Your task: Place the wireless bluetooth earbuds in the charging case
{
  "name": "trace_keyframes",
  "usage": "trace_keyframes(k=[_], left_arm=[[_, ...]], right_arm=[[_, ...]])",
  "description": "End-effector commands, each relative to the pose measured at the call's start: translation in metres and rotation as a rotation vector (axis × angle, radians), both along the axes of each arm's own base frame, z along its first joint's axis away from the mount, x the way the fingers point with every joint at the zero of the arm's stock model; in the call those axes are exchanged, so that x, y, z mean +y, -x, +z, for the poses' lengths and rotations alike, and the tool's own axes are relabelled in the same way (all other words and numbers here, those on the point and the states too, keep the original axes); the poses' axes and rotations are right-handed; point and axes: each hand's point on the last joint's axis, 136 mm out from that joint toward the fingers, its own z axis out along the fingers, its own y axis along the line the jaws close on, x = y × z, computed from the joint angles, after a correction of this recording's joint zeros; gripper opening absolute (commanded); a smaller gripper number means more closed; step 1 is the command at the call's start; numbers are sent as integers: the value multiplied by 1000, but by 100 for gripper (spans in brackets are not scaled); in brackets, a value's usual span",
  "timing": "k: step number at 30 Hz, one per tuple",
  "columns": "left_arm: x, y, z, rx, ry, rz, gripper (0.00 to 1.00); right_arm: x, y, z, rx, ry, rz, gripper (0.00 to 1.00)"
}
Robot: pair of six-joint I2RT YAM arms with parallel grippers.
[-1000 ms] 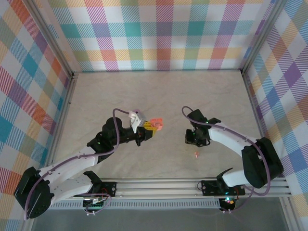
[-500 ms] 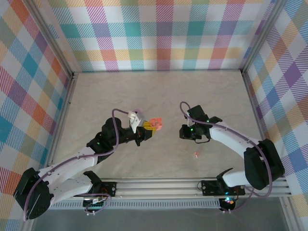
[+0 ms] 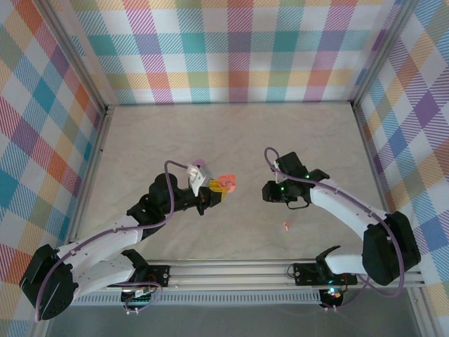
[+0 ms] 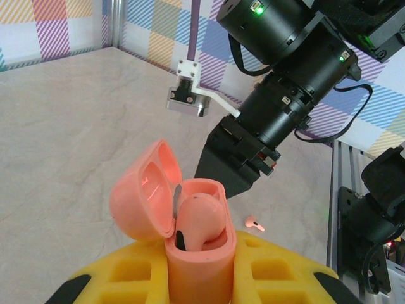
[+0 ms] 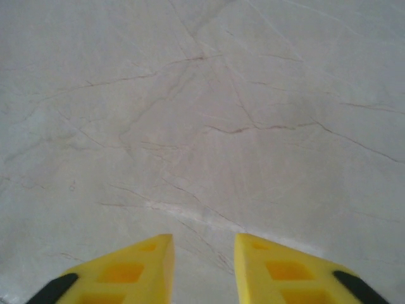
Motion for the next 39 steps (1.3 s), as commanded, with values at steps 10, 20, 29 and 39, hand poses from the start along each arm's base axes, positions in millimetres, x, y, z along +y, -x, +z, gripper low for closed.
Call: trace_keyframes(k=[10, 20, 29, 39], left_arm=[[-5, 1, -1, -24, 10, -20, 0], [-5, 3, -3, -10, 6, -27, 0], [-2, 4, -4, -11, 5, -17, 0], [-2, 4, -4, -13, 6, -20, 0]], right_arm=[[-74, 74, -24, 156, 326, -176, 37], [-60, 75, -52, 221, 372, -134, 37], [-62, 75, -69, 265, 435, -115, 35], [-64, 77, -74, 277, 450, -111, 25]])
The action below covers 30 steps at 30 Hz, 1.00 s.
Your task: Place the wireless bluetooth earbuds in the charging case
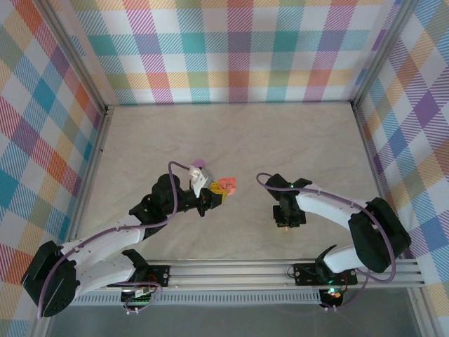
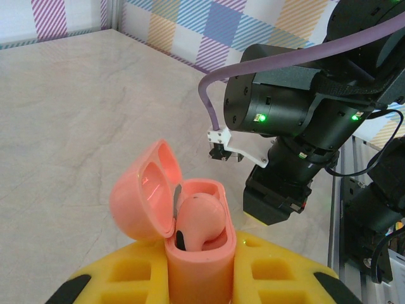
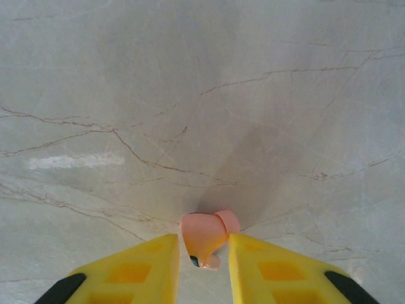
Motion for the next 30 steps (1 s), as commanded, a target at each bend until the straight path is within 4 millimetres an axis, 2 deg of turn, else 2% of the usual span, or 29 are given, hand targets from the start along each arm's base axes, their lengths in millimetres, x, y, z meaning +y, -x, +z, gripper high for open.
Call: trace_keyframes(k=[1, 4, 9, 13, 20, 24, 30], left_arm=[[-1, 4, 13, -46, 36, -15, 0], [0, 6, 14, -47, 36, -18, 0], [2, 6, 15, -51, 38, -11, 0], [2, 6, 16, -54, 40, -10, 0], [3, 7, 18, -57, 43, -9, 0], [3, 7, 20, -63, 46, -9, 0], [2, 8, 22, -71, 49, -15, 0]], right_arm=[[-4, 4, -4, 11, 23, 5, 23], [-3, 5, -5, 21, 21, 8, 18], [-3, 6, -7, 32, 29, 14, 17], [-3, 6, -2, 25, 26, 17, 10], [7, -7, 22, -53, -32, 36, 4], [19, -14, 35, -111, -113, 50, 0], [41, -24, 52, -207, -264, 70, 0]])
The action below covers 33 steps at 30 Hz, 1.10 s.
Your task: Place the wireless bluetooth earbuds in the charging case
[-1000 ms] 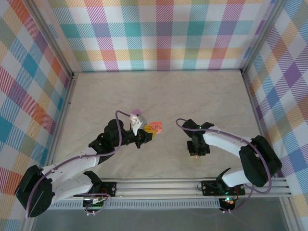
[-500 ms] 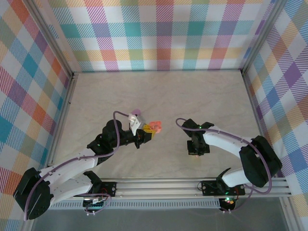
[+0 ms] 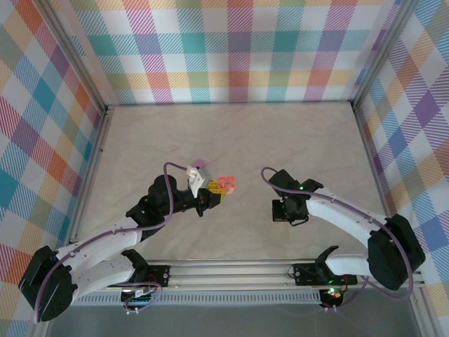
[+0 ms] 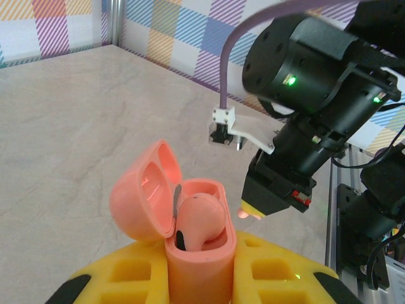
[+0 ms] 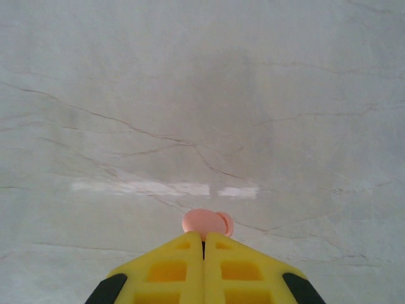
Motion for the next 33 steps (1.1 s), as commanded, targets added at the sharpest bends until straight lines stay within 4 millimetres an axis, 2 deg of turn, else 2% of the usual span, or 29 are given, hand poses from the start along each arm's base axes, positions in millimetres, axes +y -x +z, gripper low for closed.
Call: trace_keyframes(k=[1, 6, 12, 15, 18, 23, 30, 33], left_arm=[[-1, 5, 10, -41, 23, -18, 0], [-1, 5, 8, -40, 17, -16, 0], [0, 5, 7, -37, 17, -13, 0], [1, 6, 7, -39, 17, -10, 0], [4, 7, 7, -44, 16, -3, 0], [7, 8, 7, -52, 10, 4, 0], [8, 7, 8, -63, 10, 9, 0], [6, 7, 9, -63, 12, 0, 0]], right_arm=[[21, -9, 17, -72, -116, 41, 0], [45, -26, 28, -160, -256, 90, 0], [87, -47, 22, -154, -498, 133, 0], [95, -54, 10, -117, -573, 117, 0], [92, -57, -7, -74, -593, 95, 0], [73, -59, -32, -17, -577, 52, 0], [57, -59, -38, -21, -505, 49, 0], [51, -57, -40, -28, -464, 53, 4]])
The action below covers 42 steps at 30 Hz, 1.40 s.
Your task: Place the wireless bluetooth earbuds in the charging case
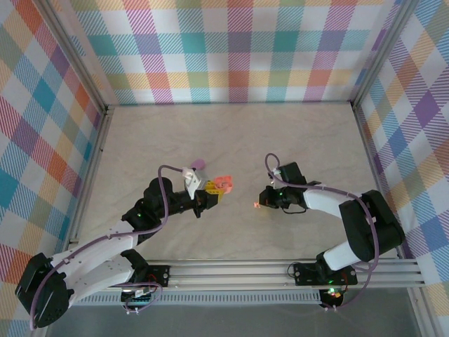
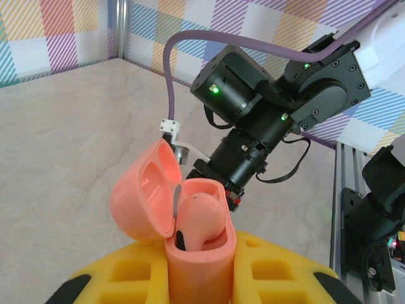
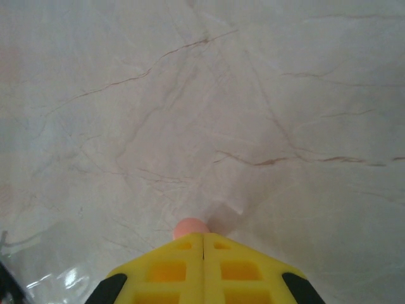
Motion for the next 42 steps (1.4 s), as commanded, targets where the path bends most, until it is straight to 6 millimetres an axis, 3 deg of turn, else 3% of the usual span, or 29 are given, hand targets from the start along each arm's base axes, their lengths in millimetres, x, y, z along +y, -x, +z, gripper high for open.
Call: trace_keyframes(k=[1, 8, 15, 22, 25, 31, 42], left_arm=[[-2, 3, 1, -18, 1, -16, 0], [-2, 2, 7, -36, -7, -17, 0], [-5, 0, 8, -28, -14, -22, 0], [-3, 1, 9, -21, -11, -17, 0], [-3, 1, 8, -27, -15, -12, 0], [-3, 1, 6, -27, -21, -13, 0], [-1, 2, 6, -24, -24, -13, 0]], right_arm=[[-14, 10, -9, 12, 77, 20, 5], [-24, 14, 4, -18, 135, 30, 11], [-37, 10, 41, -125, 206, 64, 25], [-25, 3, 73, -198, 185, 173, 34], [-17, 3, 69, -159, 203, 230, 37], [-1, 8, 42, -94, 290, 341, 40], [8, -1, 14, 6, 361, 375, 42]])
